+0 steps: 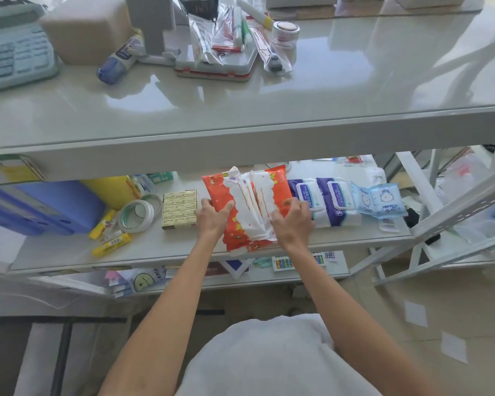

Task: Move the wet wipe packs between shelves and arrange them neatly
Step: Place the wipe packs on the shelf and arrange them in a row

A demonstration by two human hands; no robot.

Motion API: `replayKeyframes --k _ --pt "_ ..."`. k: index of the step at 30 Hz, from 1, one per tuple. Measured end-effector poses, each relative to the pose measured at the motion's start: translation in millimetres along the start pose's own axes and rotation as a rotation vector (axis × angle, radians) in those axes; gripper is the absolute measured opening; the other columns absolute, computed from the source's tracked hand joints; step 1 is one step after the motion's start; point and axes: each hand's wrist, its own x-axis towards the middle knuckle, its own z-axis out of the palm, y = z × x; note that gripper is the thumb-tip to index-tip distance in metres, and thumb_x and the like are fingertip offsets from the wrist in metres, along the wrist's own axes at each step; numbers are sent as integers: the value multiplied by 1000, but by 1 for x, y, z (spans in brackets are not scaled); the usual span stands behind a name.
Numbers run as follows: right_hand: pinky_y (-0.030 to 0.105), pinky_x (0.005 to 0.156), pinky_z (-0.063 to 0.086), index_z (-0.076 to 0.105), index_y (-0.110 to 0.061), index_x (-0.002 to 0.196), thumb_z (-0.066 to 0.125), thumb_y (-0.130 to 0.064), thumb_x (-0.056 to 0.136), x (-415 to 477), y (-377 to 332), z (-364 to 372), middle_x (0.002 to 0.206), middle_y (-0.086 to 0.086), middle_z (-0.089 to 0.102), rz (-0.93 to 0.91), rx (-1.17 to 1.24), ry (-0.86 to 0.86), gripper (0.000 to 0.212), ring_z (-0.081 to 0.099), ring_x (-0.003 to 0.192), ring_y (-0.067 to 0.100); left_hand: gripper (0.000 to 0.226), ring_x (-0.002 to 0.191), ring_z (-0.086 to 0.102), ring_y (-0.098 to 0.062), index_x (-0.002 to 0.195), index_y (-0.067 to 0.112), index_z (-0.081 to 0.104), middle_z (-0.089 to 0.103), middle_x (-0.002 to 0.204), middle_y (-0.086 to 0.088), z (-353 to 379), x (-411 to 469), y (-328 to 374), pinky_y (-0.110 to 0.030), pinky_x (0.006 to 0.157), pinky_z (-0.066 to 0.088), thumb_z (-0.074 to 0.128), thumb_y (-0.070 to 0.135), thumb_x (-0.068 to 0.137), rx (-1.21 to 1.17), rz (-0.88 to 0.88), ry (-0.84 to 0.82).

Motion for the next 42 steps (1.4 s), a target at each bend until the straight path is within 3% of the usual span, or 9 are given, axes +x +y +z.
replayKeyframes --k 2,5,9,15,22,31,33,35,42 --pt "42 96 50 59 -10 109 70 -38 91 11 20 -13 112 10 60 210 -13 115 35 58 105 26 70 110 61 -27 140 25 45 51 129 -8 0 11 -6 -46 92 57 65 64 85 -25 -30 -76" --pt "45 99 51 57 -7 117 68 -59 88 19 40 -11 114 10 53 412 2 -6 61 54 106 26 68 107 70 -27 142 28 47 66 127 -9 8 14 -11 -49 93 60 67 57 83 -231 -47 -228" --pt "43 101 55 63 -14 122 73 -60 86 24 40 -6 122 8 66 390 188 -45 59 63 114 27 69 108 70 -24 145 26 43 68 124 -2 23 5 -3 -48 95 59 76 45 87 -347 -14 -256" --pt "44 98 56 70 -11 112 70 -56 90 18 37 1 110 8 74 455 182 -117 50 68 107 29 69 103 76 -33 132 14 62 76 117 -11 20 17 -11 -54 95 61 90 38 74 -487 -189 -319" --pt "43 102 55 72 -22 130 69 -38 97 -1 29 14 116 -1 76 343 254 -201 36 68 109 21 74 103 77 -31 132 18 61 76 119 -9 -1 27 -13 -54 93 62 92 39 69 -443 -130 -321" --pt "40 94 58 71 -17 123 64 -32 99 5 2 40 113 5 76 196 121 -364 29 70 105 26 48 109 73 -26 140 20 55 73 124 -4 -34 41 -18 -50 95 61 71 25 96 -341 -24 -231" --pt "42 92 59 68 -17 119 62 -47 95 14 -5 39 114 8 72 182 74 -373 39 69 103 26 46 107 74 -26 138 22 57 74 123 -3 -34 44 -16 -52 95 61 72 28 95 -313 -39 -239" --pt "48 100 56 54 -18 137 61 -56 93 21 -13 38 129 8 65 156 84 -343 58 64 116 27 46 106 74 -26 136 21 59 74 122 -3 -35 44 -13 -51 94 61 73 29 93 -296 -38 -224" --pt "42 107 50 36 -20 160 59 -30 105 49 -33 30 149 7 58 41 143 -414 60 58 135 29 47 106 75 -30 133 16 62 75 120 -7 -43 48 -5 -54 95 61 75 33 91 -275 -53 -231"
